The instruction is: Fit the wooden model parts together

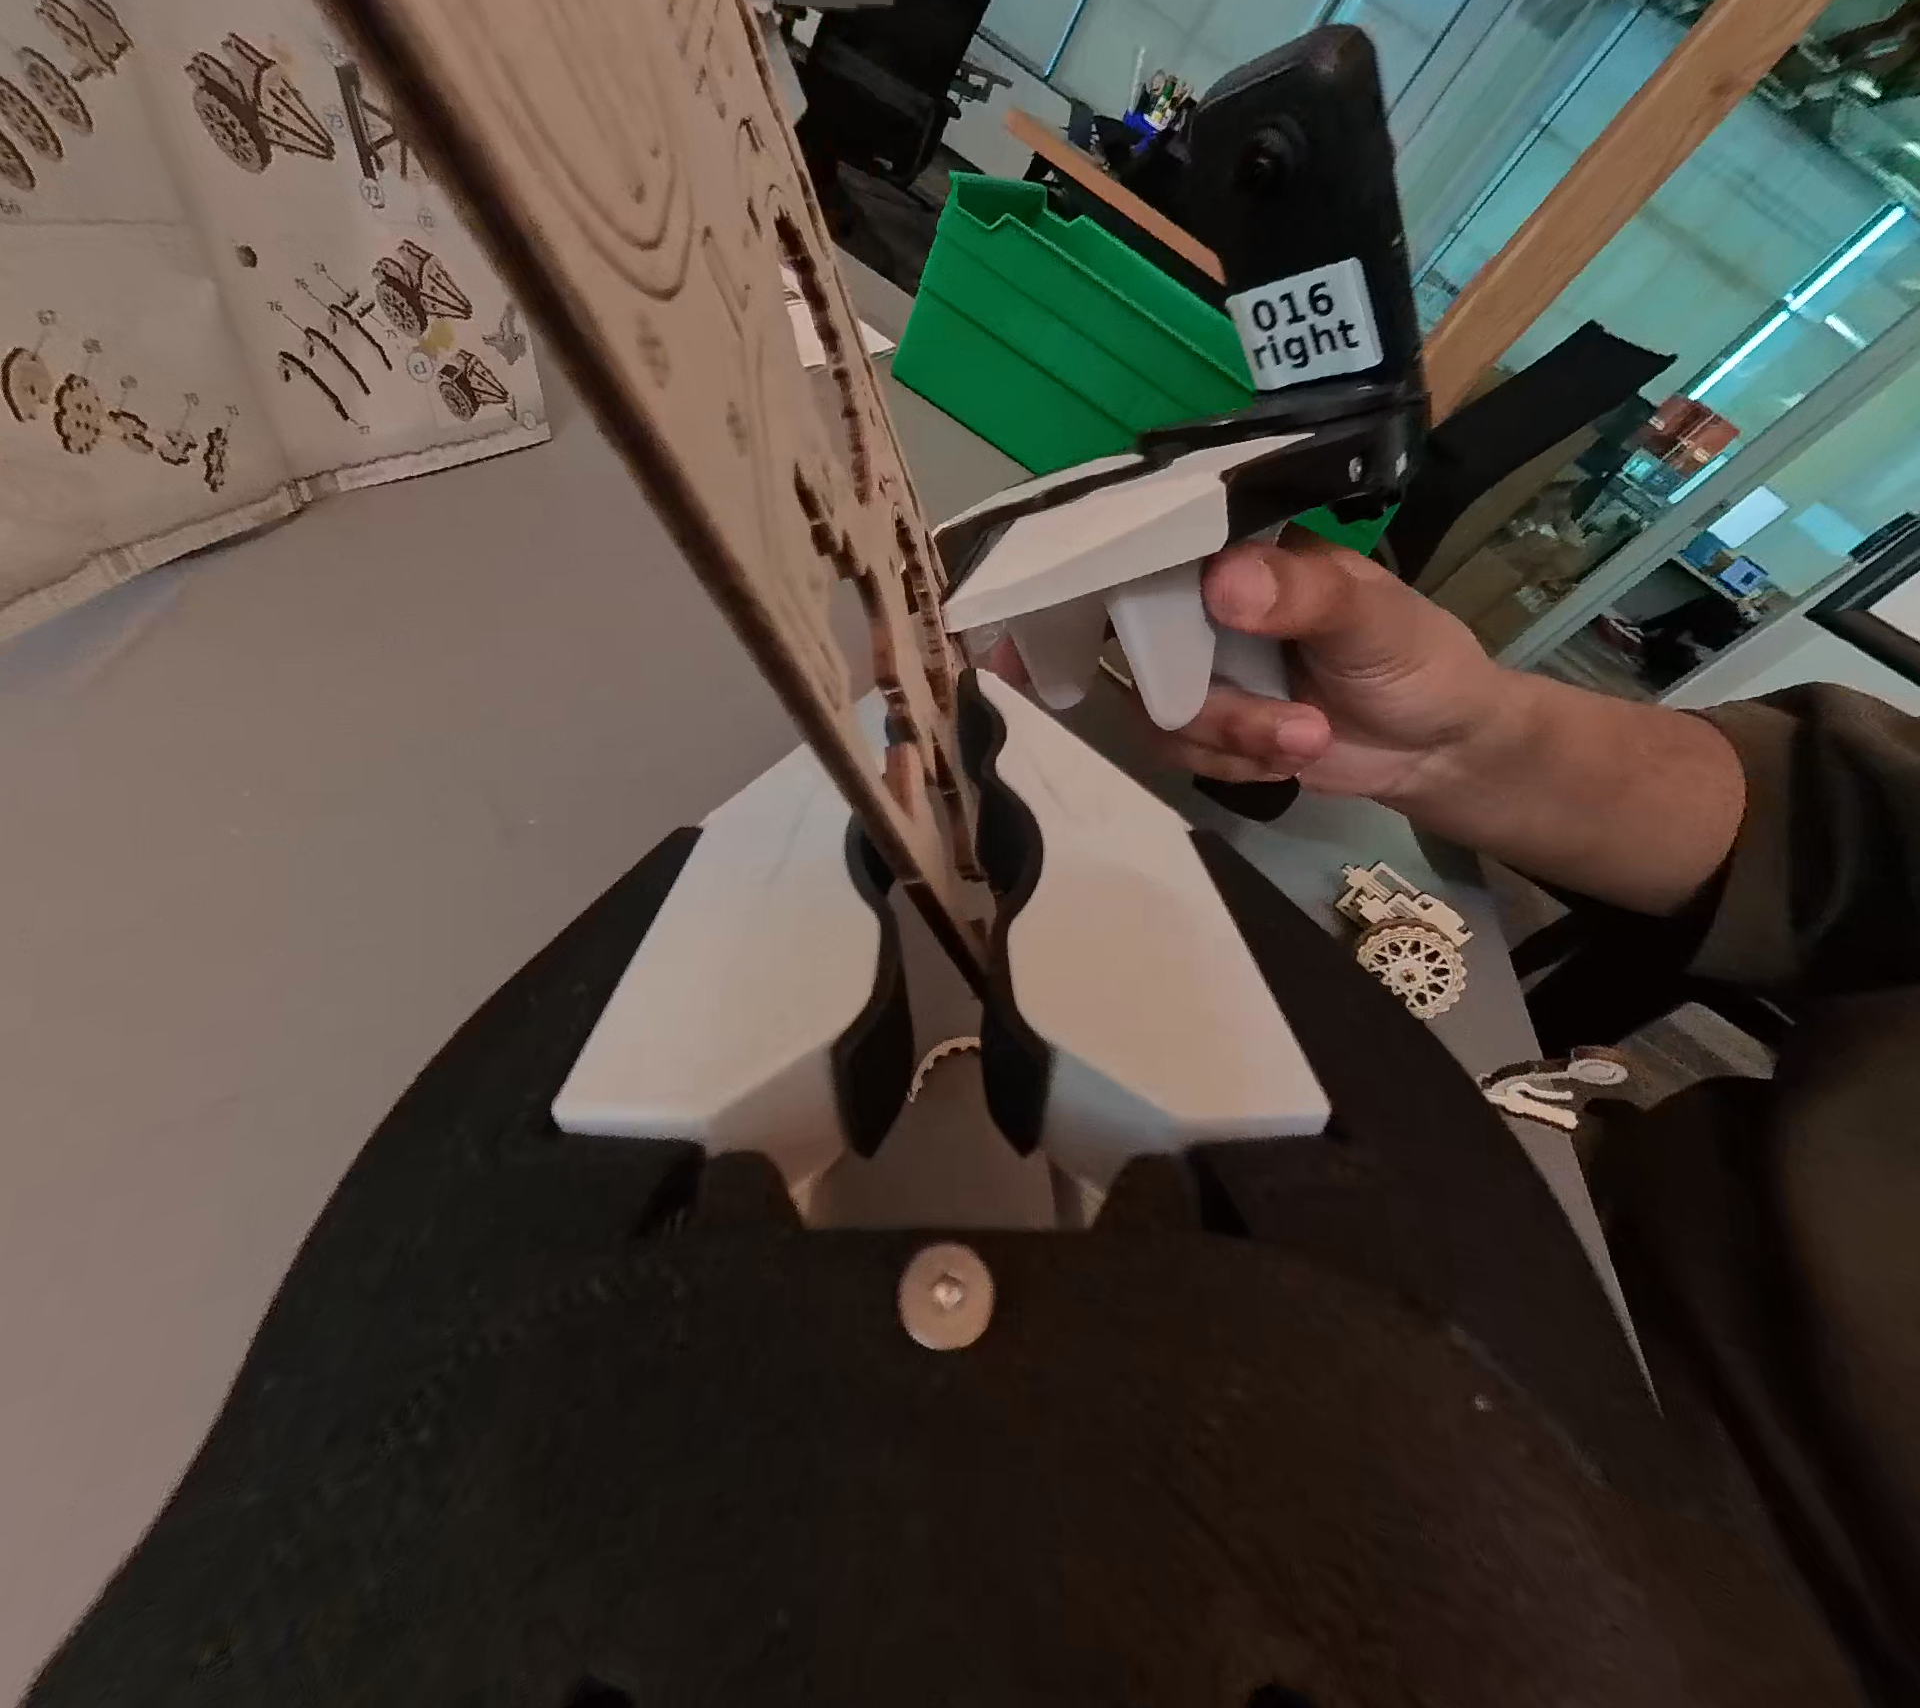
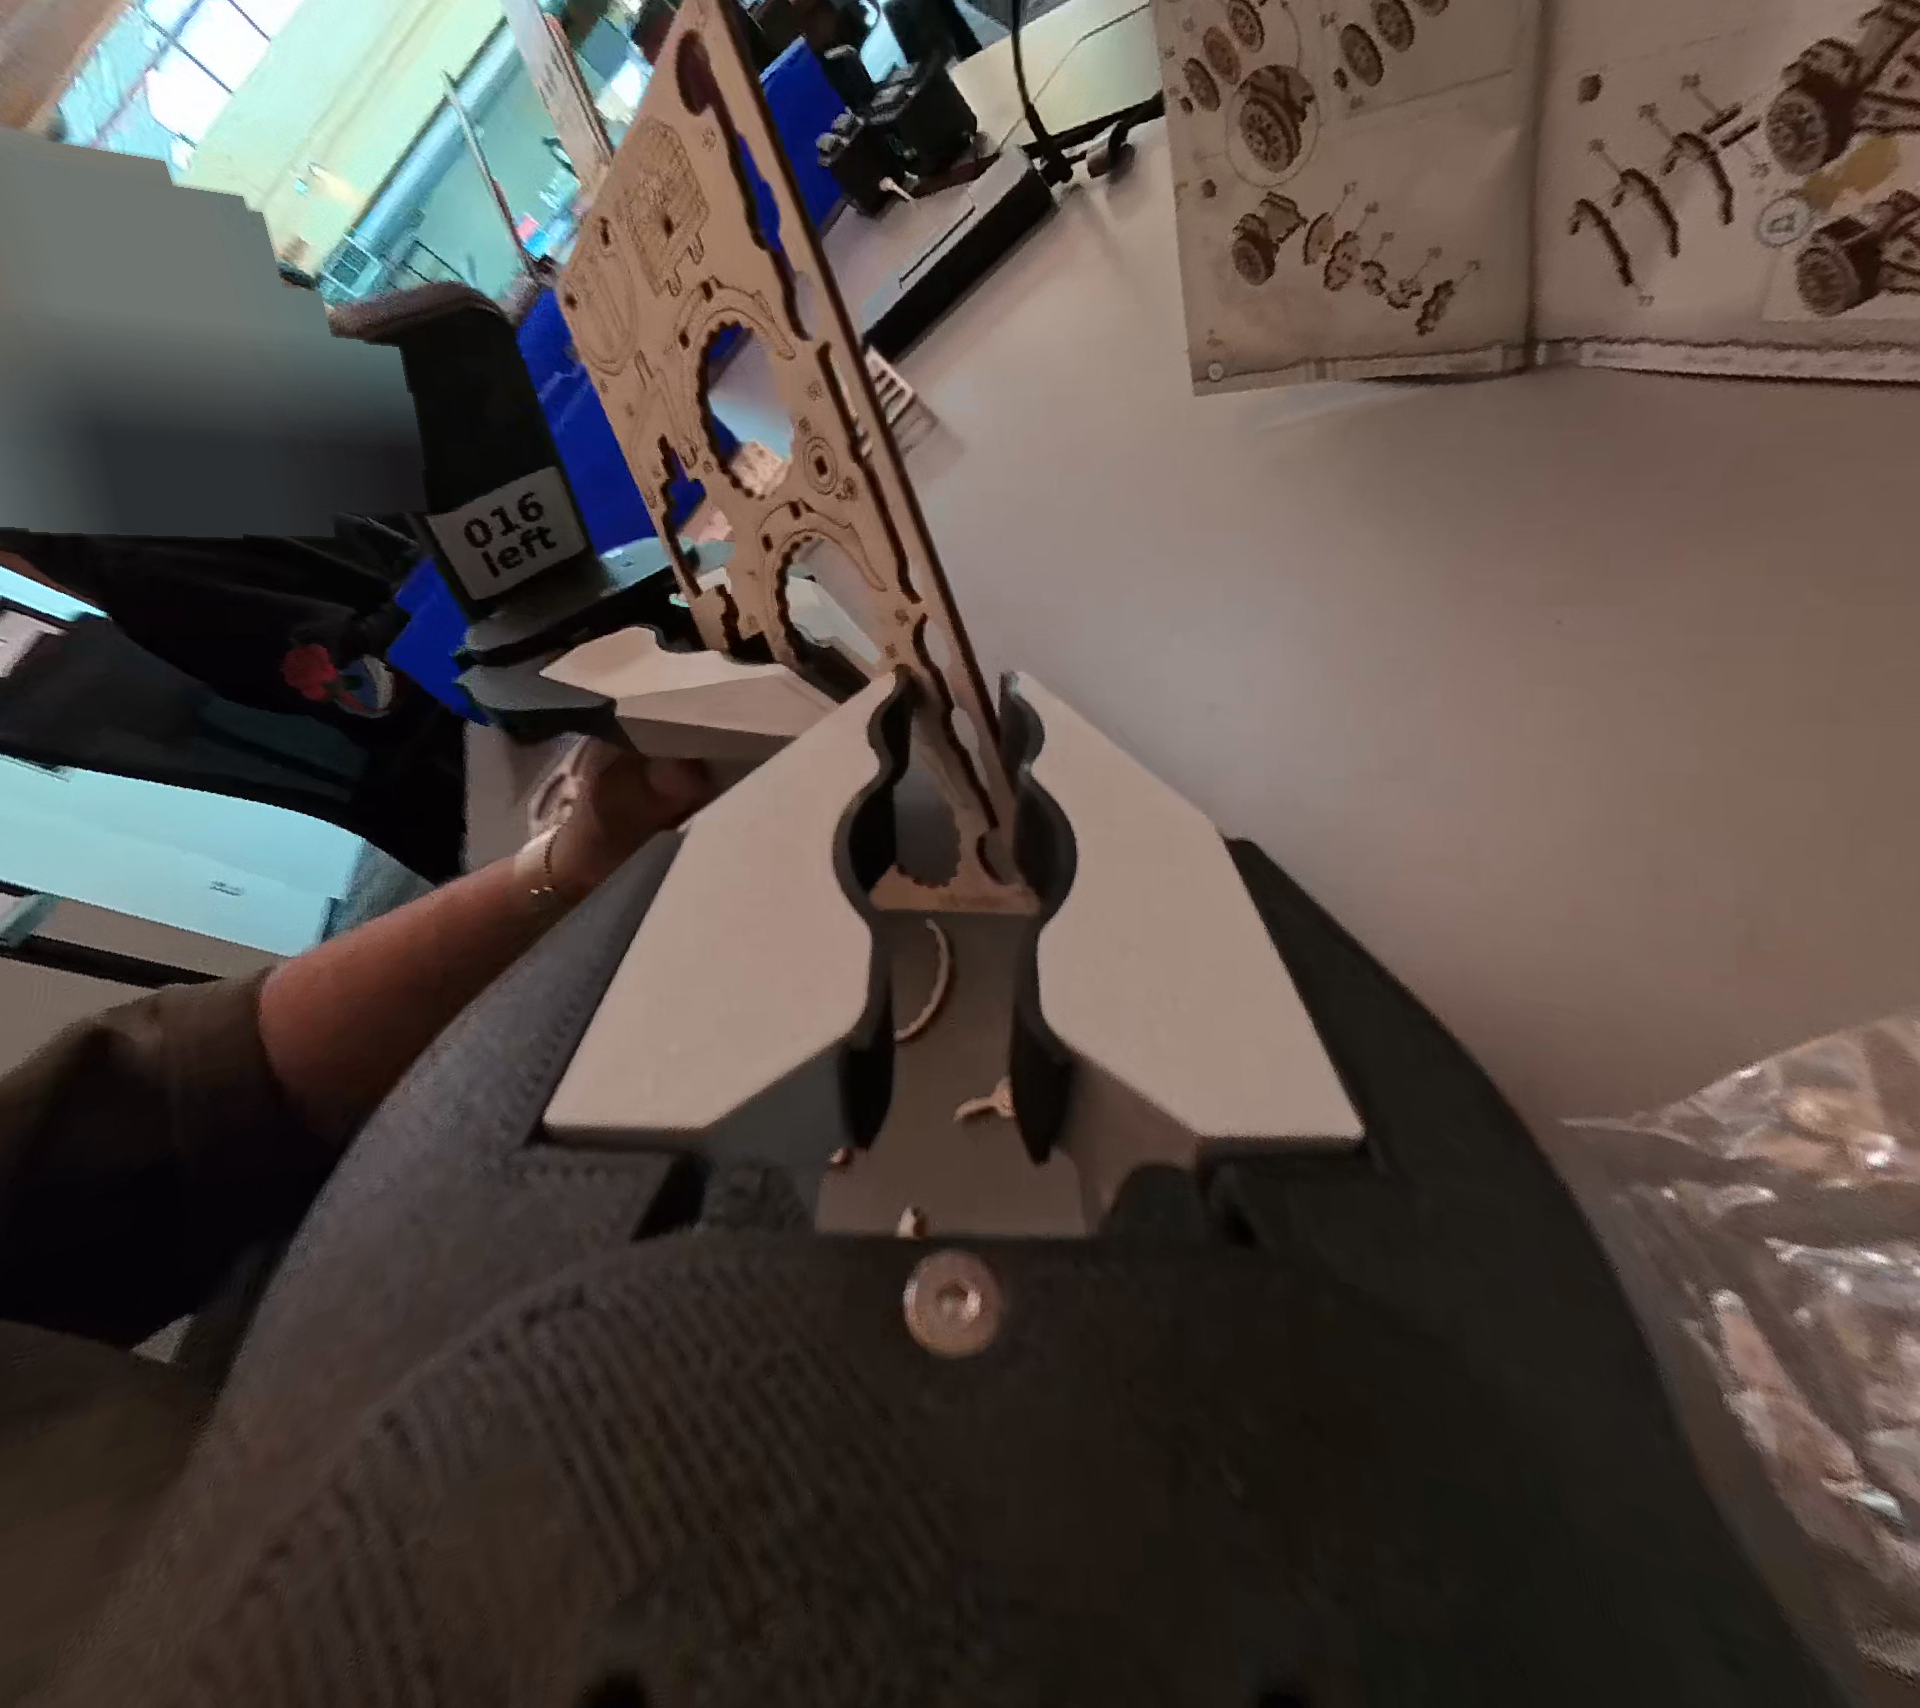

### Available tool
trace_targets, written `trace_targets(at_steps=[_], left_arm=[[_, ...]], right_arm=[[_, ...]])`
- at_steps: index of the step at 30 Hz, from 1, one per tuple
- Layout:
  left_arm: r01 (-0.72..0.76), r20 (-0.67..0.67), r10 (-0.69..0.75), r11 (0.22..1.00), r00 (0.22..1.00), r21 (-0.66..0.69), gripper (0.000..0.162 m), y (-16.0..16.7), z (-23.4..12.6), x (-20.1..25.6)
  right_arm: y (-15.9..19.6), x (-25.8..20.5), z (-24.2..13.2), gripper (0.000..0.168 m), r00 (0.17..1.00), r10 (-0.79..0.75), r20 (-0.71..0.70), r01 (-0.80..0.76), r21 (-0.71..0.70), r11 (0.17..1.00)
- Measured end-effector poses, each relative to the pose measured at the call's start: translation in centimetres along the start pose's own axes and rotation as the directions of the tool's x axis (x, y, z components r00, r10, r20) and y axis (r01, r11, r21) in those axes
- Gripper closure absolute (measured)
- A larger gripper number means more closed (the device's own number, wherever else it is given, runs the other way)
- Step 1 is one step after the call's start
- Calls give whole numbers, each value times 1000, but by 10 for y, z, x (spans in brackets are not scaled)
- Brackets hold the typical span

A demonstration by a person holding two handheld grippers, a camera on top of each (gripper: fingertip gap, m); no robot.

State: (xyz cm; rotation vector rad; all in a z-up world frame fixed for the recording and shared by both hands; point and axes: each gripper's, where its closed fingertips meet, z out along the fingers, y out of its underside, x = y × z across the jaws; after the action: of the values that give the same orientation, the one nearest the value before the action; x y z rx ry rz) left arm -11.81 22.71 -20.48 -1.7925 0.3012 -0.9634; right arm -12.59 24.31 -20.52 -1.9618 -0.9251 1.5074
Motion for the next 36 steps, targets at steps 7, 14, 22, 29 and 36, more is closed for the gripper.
trace_targets(at_steps=[7,14,22,29,36], left_arm=[[12,1,-12,1000,1000,5,162,-1,0,-1],[59,-63,-56,998,996,34,162,-5,-4,1],[69,-135,-66,998,989,15,162,-3,-3,9],[90,-150,-86,996,985,16,162,-3,-4,9],[78,-146,-76,997,986,8,162,-2,-3,10]], right_arm=[[-4,-1,-1,152,892,-385,-235,378,-76,923],[-9,-4,-3,147,882,-415,-223,416,-41,908],[-13,-7,-8,138,976,-218,-31,218,-8,976],[-6,-15,-7,149,946,-324,10,324,-85,942],[-5,-15,-8,156,917,-397,-29,391,-128,912]])
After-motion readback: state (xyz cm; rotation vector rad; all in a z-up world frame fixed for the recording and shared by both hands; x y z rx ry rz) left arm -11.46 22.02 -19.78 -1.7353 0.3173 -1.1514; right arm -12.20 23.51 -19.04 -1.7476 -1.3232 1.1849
